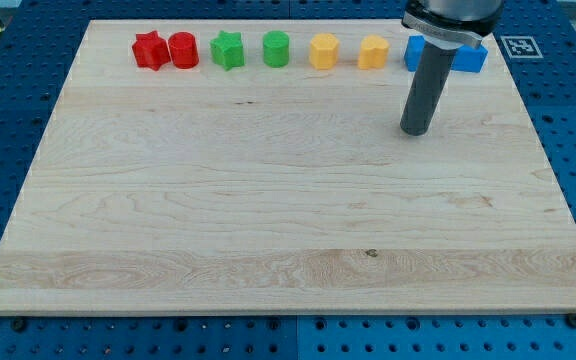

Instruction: Move your arm to the blue cube

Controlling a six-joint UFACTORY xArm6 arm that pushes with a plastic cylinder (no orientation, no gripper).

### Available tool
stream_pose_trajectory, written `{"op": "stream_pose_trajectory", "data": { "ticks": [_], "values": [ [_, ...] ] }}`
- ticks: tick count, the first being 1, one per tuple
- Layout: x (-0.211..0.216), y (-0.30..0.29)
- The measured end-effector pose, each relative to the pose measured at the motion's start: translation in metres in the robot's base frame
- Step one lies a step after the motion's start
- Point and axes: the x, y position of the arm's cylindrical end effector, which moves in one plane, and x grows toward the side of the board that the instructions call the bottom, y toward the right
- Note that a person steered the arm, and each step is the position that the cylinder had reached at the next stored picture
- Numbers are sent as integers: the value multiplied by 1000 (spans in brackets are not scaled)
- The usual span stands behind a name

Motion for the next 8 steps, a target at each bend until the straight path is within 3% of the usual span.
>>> {"op": "stream_pose_trajectory", "data": {
  "ticks": [8],
  "values": [
    [0,-33]
  ]
}}
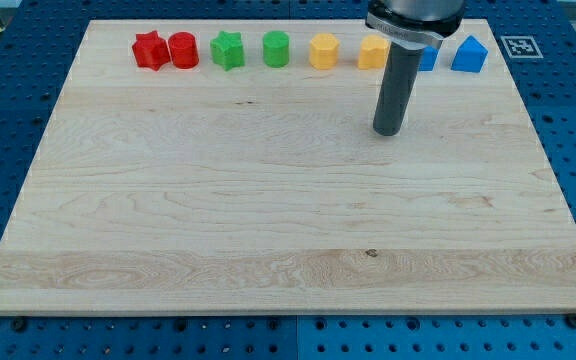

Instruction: Move your arm to the blue cube

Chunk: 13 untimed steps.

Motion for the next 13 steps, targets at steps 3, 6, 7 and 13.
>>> {"op": "stream_pose_trajectory", "data": {
  "ticks": [3,6,7,13],
  "values": [
    [-11,-30],
    [-5,-165],
    [-5,-179],
    [-83,62]
  ]
}}
